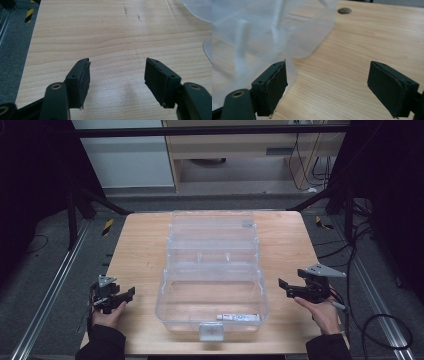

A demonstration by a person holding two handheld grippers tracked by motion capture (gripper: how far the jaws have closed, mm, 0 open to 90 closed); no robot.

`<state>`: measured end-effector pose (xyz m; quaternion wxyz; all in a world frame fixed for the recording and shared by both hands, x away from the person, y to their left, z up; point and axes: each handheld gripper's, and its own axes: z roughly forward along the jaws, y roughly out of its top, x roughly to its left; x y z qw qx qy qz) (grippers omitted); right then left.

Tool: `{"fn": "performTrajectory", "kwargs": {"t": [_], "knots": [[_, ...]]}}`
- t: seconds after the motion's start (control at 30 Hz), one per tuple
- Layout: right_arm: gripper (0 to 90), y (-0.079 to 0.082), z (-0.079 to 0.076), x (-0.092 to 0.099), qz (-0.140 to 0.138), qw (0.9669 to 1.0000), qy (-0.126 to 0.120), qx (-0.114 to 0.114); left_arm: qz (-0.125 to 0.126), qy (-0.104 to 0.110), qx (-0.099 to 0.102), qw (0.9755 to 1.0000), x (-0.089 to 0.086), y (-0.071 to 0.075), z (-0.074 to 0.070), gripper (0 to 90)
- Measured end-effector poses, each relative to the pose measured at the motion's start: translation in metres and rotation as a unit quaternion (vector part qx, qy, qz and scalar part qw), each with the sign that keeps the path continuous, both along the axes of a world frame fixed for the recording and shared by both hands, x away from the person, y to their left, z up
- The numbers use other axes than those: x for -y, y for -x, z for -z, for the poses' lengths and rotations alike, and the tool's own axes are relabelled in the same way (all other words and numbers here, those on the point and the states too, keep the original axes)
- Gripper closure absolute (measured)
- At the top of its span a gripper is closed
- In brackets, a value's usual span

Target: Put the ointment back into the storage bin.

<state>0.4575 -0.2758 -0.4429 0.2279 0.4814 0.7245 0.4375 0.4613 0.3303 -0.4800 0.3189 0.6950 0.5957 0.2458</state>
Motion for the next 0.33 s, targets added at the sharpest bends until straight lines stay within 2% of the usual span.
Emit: {"fn": "performTrajectory", "kwargs": {"t": [0.03, 0.07, 0.17, 0.33], "knots": [[15.8, -0.001, 0.008, 0.005, 0.011, 0.9999, 0.001, -0.003, 0.0, -0.001, -0.001, 1.0, 0.0, -0.001, 0.001, 32.4], [15.8, -0.001, 0.008, 0.005, 0.011, 0.9999, 0.001, -0.003, 0.0, -0.001, -0.001, 1.0, 0.0, -0.001, 0.001, 31.1], [15.5, -0.002, 0.024, 0.015, 0.034, 0.9992, -0.002, -0.022, 0.002, -0.006, 0.0, 1.0, 0.001, -0.002, 0.002, 26.8], [14.5, -0.002, 0.032, 0.02, 0.039, 0.9987, 0.002, -0.032, 0.001, -0.011, 0.001, 0.9999, 0.001, -0.004, 0.004, 22.6]]}}
